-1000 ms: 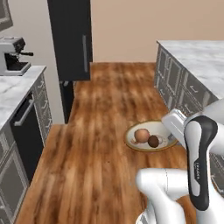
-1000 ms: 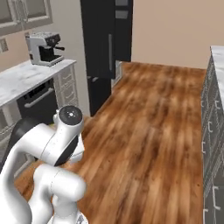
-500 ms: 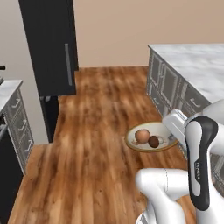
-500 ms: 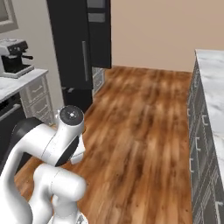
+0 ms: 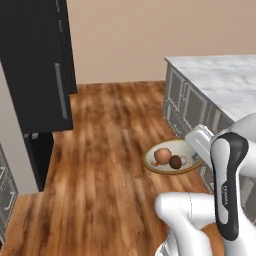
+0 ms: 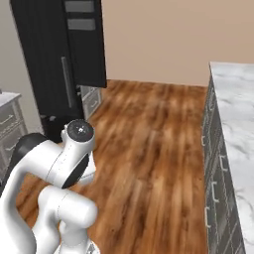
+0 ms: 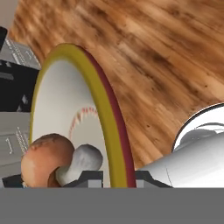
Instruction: Place the bowl with the onion and mushroom on the top shelf of the fridge. Place the bowl with the chicken drumsticks on the second highest shelf of the fridge.
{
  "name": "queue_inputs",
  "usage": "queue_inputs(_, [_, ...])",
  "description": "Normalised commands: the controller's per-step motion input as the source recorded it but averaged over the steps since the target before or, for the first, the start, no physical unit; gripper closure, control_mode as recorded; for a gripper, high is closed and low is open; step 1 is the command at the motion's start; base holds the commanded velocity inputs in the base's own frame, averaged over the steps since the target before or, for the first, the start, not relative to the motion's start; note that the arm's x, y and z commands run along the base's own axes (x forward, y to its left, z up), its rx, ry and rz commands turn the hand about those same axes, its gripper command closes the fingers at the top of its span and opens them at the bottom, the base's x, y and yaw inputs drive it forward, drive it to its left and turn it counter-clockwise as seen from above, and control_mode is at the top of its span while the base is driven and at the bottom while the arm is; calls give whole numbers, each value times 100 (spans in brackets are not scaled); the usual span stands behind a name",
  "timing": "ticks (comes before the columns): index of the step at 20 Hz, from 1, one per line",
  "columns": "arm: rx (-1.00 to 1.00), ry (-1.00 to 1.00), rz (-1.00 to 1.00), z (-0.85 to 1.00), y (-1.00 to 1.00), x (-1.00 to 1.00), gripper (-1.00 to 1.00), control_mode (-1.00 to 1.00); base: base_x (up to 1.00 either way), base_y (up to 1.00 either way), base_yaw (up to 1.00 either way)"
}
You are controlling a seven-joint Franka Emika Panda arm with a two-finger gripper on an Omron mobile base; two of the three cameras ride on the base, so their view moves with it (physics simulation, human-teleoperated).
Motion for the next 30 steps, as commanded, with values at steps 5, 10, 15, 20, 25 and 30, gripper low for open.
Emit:
queue_inputs(5, [0, 0, 0, 0, 0, 0, 100, 100, 100, -50, -15])
queue_inputs(10, [0, 0, 0, 0, 0, 0, 100, 100, 100, -32, -9])
queue_inputs(15, [0, 0, 0, 0, 0, 0, 100, 100, 100, -28, -9])
queue_inputs(20, [0, 0, 0, 0, 0, 0, 100, 100, 100, -23, -10])
queue_inputs(25, [0, 0, 0, 0, 0, 0, 100, 100, 100, -24, -8])
queue_inputs(30, [0, 0, 0, 0, 0, 0, 100, 100, 100, -22, -10])
